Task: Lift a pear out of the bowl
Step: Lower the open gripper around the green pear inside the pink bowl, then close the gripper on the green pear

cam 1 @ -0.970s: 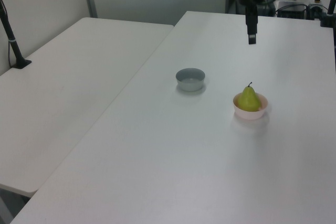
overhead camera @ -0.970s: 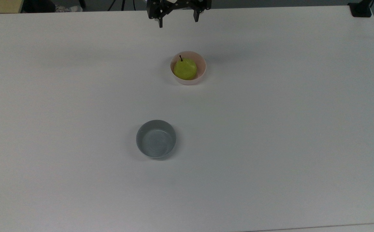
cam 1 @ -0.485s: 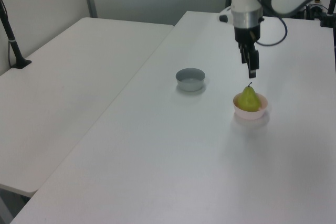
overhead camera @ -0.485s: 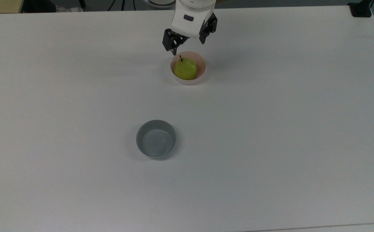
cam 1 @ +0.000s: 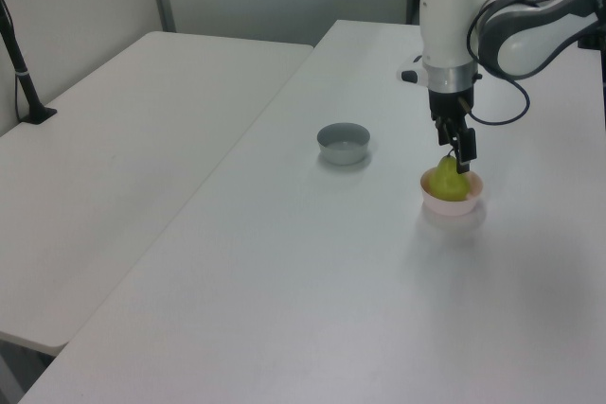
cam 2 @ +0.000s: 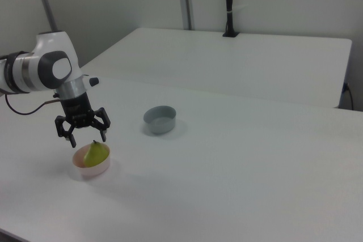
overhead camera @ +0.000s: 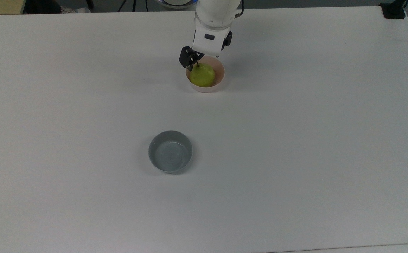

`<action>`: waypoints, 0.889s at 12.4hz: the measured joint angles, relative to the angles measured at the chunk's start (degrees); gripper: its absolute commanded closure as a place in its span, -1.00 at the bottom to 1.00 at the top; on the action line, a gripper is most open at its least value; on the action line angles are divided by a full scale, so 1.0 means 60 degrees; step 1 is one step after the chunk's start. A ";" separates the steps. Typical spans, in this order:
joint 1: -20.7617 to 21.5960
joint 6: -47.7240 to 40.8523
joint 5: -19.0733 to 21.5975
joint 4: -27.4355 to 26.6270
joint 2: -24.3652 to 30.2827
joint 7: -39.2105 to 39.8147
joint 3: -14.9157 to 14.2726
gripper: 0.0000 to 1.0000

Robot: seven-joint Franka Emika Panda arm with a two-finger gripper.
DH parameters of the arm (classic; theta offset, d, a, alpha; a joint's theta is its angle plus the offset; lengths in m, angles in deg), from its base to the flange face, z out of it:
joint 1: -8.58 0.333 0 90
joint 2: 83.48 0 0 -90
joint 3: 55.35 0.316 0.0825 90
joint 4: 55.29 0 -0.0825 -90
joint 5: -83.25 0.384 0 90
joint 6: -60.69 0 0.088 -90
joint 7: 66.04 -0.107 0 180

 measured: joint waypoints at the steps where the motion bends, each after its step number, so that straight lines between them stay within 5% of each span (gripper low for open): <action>1: 0.0000 0.0203 -0.0060 -0.0097 -0.0066 0.0049 0.0000 -1.00; 11: 0.0003 0.0616 -0.0242 -0.0246 -0.0623 0.0099 0.0002 -0.68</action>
